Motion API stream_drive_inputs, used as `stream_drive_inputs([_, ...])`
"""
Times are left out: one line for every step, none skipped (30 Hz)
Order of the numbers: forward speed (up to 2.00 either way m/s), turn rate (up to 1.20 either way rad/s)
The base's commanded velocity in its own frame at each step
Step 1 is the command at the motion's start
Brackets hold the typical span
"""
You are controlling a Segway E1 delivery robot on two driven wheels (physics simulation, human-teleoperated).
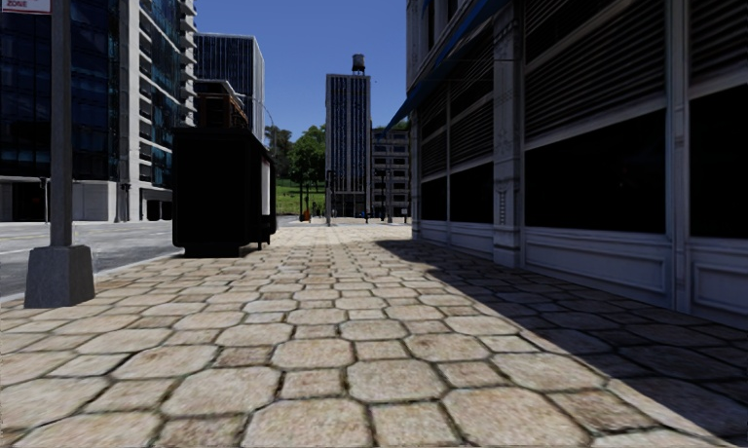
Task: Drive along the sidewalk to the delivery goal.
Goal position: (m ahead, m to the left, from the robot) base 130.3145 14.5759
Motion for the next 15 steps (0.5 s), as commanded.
stream_drive_inputs([2.0, 0.0])
stream_drive_inputs([2.0, 0.0])
stream_drive_inputs([2.0, 0.0])
stream_drive_inputs([2.0, 0.0])
stream_drive_inputs([2.0, 0.0])
stream_drive_inputs([2.0, 0.0])
stream_drive_inputs([2.0, 0.0])
stream_drive_inputs([2.0, 0.0])
stream_drive_inputs([2.0, 0.0])
stream_drive_inputs([2.0, 0.0])
stream_drive_inputs([2.0, 0.0])
stream_drive_inputs([2.0, 0.0])
stream_drive_inputs([2.0, 0.0])
stream_drive_inputs([2.0, 0.0])
stream_drive_inputs([2.0, 0.0])
